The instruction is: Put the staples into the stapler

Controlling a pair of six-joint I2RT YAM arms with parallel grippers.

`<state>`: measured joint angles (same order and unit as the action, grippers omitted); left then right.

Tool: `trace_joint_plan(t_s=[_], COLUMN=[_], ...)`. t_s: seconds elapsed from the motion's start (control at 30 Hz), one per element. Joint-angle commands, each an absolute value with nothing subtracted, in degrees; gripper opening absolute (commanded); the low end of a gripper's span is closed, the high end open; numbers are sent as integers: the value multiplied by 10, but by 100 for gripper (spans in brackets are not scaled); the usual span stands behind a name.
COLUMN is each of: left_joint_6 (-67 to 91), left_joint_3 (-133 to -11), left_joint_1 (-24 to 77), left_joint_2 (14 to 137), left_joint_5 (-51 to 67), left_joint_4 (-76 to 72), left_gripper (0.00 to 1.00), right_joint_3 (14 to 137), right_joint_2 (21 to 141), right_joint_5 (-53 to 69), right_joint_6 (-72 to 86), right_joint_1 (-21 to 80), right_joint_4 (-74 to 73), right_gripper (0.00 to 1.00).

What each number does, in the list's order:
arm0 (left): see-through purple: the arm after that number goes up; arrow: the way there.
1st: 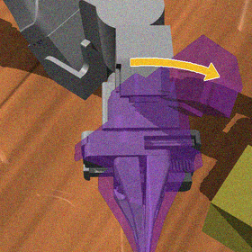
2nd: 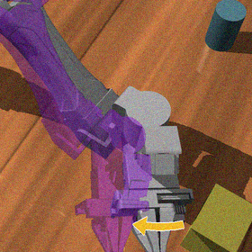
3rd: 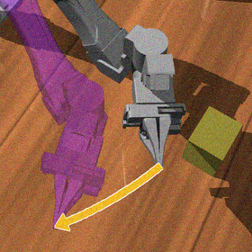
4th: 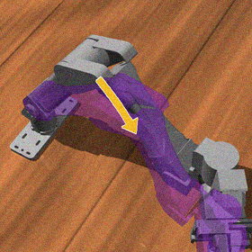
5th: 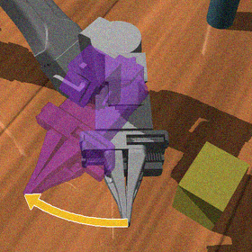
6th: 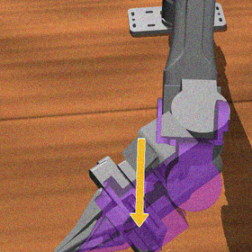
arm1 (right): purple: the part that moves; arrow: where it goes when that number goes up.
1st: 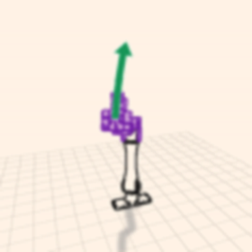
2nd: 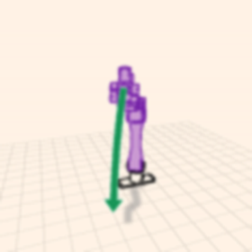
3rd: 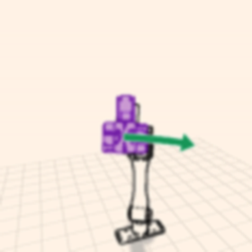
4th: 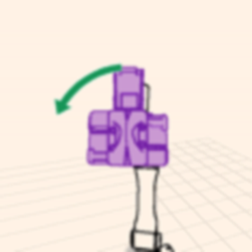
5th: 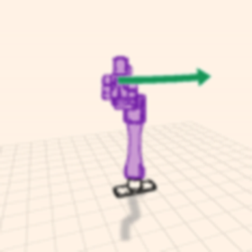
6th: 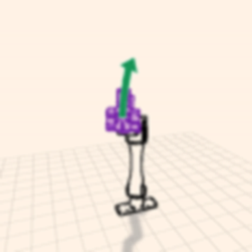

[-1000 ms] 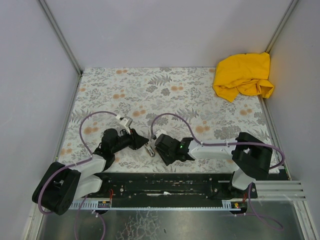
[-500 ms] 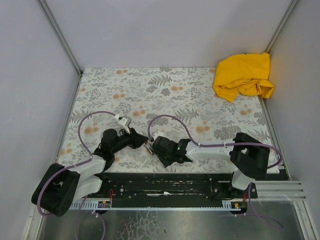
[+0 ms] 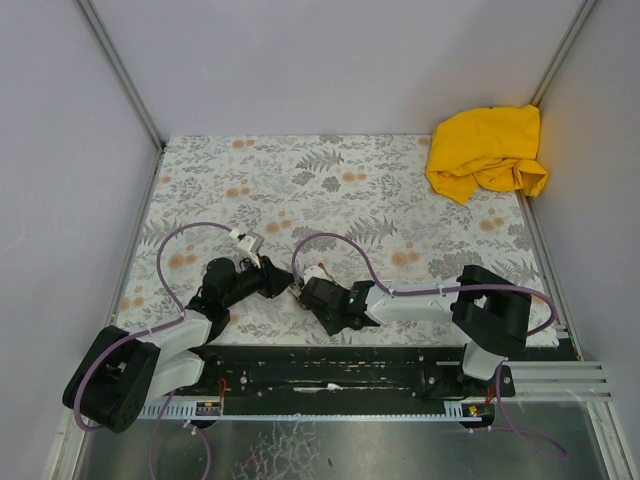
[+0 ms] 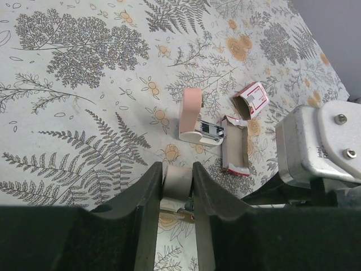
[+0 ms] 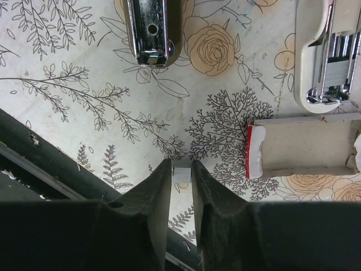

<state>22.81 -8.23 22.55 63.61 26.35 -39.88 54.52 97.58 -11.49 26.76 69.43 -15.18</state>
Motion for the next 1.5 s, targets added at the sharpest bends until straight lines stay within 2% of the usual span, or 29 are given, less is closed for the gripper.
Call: trace_joint_plan(t_s=[0.0,0.2,0.63,1.47], left_joint_6=[216,220,247,233], left_joint_3=[-86,-79,-80,-94], left_joint_1=[230,238,289,299], left_joint_2=[631,620,683,696], left_joint_5=[252,238,228,221], left_joint_4=[-428,-430,-487,-471], left_gripper=[0,0,0,0], right_joint_3=[567,561,505,537], right_joint_2=[983,969,852,943], right_joint_5=[-140,-147,-122,-117], right_joint_6=[276,281,244,214], right_joint_1=[702,703,670,675], right_joint_4=[-172,-172,-62,18], right_gripper=[26,16,16,16])
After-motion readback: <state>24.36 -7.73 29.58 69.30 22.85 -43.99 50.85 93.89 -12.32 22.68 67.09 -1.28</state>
